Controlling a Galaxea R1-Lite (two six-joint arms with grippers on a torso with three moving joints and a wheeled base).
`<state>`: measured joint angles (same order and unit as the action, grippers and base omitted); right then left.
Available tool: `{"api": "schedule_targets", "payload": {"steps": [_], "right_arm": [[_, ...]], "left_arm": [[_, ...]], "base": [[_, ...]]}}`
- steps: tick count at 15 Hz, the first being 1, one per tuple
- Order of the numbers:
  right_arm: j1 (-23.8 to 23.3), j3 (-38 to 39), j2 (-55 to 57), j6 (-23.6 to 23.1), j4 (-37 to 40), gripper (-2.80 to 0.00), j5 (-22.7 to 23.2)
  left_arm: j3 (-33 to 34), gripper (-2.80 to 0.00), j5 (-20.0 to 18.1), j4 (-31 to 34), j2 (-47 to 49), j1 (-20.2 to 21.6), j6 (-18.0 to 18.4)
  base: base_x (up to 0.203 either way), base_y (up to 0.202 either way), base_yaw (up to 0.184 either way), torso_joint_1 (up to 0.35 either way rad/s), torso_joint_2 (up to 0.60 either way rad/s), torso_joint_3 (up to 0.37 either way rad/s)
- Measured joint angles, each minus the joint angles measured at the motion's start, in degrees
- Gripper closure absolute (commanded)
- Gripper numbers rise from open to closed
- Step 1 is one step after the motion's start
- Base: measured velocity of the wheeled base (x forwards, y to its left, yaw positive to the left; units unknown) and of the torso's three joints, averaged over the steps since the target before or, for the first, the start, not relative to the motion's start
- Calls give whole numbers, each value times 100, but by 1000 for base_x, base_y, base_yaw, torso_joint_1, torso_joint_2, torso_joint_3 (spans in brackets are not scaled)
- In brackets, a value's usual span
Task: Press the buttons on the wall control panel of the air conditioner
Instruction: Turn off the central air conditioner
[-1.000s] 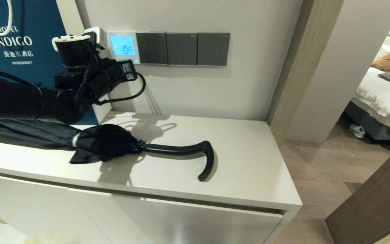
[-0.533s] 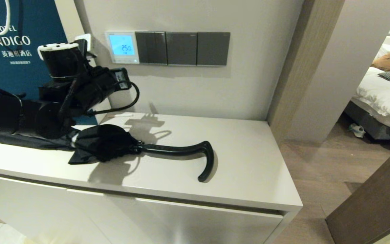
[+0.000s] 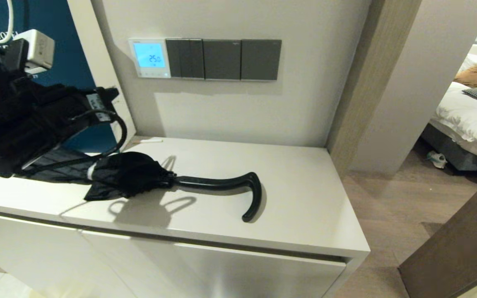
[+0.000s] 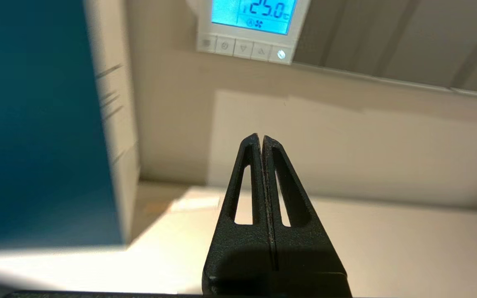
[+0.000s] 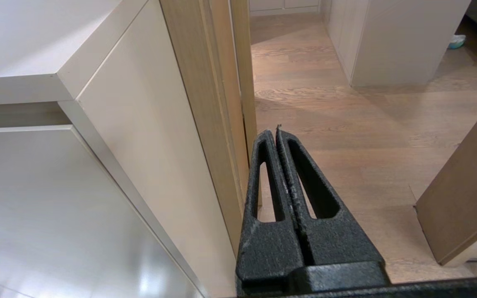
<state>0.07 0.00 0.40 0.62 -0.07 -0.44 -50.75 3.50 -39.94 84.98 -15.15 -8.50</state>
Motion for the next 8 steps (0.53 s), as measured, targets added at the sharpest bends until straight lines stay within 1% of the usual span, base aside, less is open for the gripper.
{"api": "schedule_targets", "payload": {"steps": [2,4,8], "right_arm": [[0,0,0,0,0,0,0],[0,0,0,0,0,0,0],[0,0,-2,0,0,0,0]], "left_arm": [[486,0,16,188,-689,40,61],[858,0,104,522,-1482,129,91],[1571,0,491,1582,-3226,400,120]], "base": [[0,0,0,0,0,0],[0,0,0,0,0,0],[0,0,0,0,0,0]]}}
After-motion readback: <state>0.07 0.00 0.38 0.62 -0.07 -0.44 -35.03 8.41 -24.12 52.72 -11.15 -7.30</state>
